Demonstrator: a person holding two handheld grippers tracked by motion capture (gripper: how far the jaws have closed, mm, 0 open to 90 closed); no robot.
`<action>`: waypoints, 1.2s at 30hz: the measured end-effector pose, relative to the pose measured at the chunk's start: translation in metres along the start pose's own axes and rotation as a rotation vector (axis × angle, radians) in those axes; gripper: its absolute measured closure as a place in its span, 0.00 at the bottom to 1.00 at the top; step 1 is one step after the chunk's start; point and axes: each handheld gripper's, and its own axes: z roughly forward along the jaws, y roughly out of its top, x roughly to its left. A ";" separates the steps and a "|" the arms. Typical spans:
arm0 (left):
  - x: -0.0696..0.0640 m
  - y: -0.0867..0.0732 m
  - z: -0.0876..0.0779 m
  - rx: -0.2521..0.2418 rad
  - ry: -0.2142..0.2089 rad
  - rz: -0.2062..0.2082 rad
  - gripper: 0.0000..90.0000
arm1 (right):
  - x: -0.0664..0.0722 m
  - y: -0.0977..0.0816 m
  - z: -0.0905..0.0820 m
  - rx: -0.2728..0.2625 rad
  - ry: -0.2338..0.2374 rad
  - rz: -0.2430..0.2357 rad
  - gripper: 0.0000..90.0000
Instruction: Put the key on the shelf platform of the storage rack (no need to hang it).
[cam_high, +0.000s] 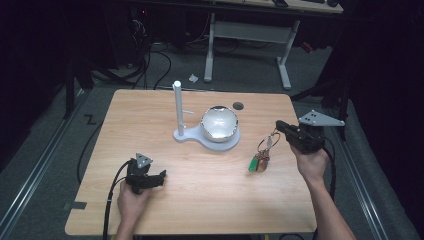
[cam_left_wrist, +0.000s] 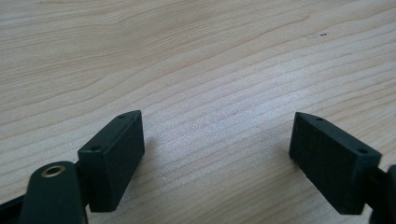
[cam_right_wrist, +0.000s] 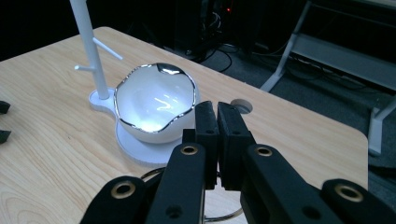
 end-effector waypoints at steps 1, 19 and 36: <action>0.000 0.000 0.000 0.000 0.000 0.000 0.21 | 0.001 0.003 0.000 -0.005 0.004 -0.007 0.99; 0.000 0.000 0.000 0.000 0.000 0.000 0.21 | 0.005 0.052 0.008 -0.032 0.061 -0.050 0.99; 0.000 0.000 0.000 0.000 0.000 0.000 0.21 | 0.018 0.093 0.026 -0.038 0.102 -0.090 0.99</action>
